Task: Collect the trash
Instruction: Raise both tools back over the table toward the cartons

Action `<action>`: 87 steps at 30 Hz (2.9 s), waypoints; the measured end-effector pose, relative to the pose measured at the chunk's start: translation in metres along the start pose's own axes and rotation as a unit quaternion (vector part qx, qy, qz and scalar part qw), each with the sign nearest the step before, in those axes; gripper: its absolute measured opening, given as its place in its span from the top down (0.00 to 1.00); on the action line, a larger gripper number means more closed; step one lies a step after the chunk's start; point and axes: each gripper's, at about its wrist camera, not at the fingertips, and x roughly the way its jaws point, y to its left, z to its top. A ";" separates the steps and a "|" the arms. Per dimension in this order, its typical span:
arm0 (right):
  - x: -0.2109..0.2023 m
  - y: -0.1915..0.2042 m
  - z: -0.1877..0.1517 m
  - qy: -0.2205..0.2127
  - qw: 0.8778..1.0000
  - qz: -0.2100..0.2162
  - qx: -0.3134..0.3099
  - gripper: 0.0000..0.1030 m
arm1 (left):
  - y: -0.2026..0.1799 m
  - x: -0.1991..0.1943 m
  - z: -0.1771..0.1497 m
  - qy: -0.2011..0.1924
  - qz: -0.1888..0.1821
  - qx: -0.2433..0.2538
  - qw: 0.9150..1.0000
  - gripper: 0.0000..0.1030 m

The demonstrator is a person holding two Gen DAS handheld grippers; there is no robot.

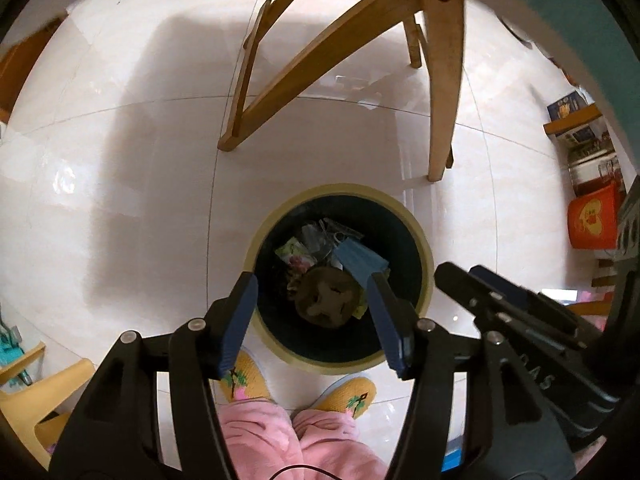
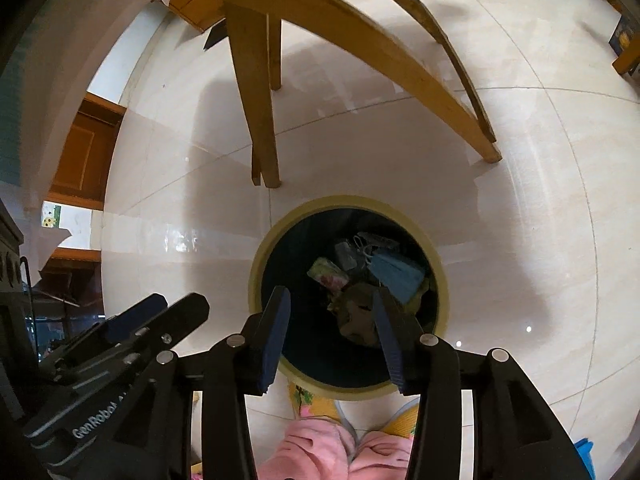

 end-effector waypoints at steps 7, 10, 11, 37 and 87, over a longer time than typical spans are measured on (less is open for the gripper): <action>-0.049 0.004 -0.007 -0.016 1.000 -0.002 -0.001 0.57 | -0.016 -0.033 -0.008 0.027 0.031 0.027 0.999 0.48; -0.080 0.006 -0.014 -0.023 1.000 -0.001 -0.002 0.57 | -0.022 -0.059 -0.010 0.020 0.029 0.031 0.999 0.48; -0.090 0.007 -0.016 -0.026 1.000 0.000 -0.002 0.57 | -0.024 -0.069 -0.010 0.017 0.026 0.031 0.999 0.48; -0.435 0.107 -0.035 -0.191 0.980 0.042 -0.032 0.57 | -0.063 -0.428 0.013 -0.155 -0.033 0.105 0.982 0.48; -0.416 0.043 0.439 -0.165 0.982 0.053 -0.076 0.50 | -0.149 -0.364 0.433 -0.113 -0.055 -0.029 0.992 0.48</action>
